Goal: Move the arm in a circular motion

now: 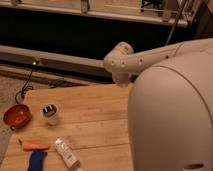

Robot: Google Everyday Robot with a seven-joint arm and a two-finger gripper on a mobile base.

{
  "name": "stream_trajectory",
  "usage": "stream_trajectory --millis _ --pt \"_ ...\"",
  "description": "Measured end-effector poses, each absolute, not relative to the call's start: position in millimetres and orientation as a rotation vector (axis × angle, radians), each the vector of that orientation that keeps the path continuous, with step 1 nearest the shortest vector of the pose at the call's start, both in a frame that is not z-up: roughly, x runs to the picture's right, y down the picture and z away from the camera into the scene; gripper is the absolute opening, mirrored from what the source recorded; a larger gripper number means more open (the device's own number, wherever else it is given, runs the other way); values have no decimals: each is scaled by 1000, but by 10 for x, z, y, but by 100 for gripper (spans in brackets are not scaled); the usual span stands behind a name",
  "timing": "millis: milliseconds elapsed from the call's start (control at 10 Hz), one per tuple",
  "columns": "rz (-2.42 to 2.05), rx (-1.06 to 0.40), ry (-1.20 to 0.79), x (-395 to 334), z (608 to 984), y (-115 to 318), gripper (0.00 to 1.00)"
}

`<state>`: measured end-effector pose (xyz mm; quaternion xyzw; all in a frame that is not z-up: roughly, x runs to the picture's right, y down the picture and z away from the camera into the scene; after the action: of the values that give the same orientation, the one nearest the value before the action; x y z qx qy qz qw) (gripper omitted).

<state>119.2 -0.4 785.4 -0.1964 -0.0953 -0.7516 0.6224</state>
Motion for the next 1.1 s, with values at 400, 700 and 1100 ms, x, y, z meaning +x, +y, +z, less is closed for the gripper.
stream_trajectory --millis 400,700,1100 --pt "-1749 -345 -437 790 7460 1116 0" --pt "-1979 -121 -577 -219 6897 1367 0" --pt "-2248 116 -687 -1473 6452 1237 0"
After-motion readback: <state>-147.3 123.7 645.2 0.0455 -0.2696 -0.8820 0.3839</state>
